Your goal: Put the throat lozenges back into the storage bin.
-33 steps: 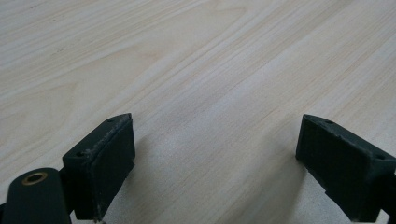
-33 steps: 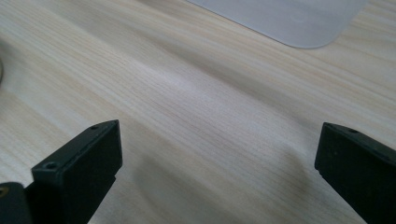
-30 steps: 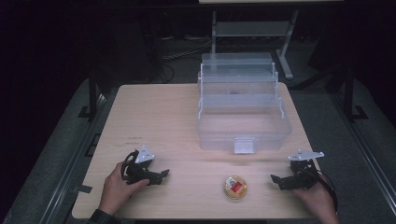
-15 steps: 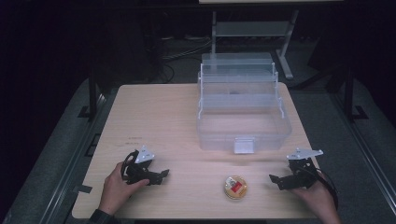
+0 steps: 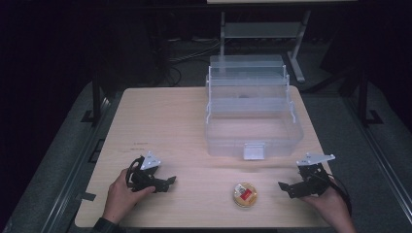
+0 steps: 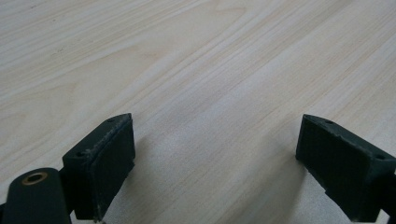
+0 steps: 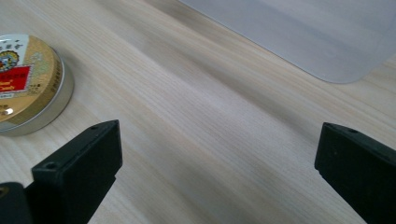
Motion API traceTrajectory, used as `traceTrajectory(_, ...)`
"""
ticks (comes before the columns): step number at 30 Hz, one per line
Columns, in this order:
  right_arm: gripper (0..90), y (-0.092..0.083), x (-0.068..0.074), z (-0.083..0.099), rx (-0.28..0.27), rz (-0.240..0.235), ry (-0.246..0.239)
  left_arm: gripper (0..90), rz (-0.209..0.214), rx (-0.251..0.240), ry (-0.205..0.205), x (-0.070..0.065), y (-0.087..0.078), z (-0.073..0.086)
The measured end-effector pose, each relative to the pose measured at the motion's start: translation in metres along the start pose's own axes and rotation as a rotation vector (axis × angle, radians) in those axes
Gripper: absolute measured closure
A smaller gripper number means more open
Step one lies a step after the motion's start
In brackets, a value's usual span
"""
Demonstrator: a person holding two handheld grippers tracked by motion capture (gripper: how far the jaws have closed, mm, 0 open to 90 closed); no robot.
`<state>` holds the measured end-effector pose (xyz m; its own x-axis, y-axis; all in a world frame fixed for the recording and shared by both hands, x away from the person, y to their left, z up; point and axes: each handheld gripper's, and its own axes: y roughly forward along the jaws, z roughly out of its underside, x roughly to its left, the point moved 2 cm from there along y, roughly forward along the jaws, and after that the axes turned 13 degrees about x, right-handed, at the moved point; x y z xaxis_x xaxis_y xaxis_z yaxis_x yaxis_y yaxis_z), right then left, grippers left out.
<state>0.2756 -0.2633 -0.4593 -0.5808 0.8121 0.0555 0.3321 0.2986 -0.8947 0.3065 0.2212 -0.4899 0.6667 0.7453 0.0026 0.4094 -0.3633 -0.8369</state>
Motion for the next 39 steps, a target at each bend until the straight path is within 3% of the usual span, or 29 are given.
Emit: traceTrajectory(39,0.4,-0.004,0.029,-0.017,0.032,-0.06,-0.105,10.9,-0.001,0.003,0.003,0.0,0.0,0.0)
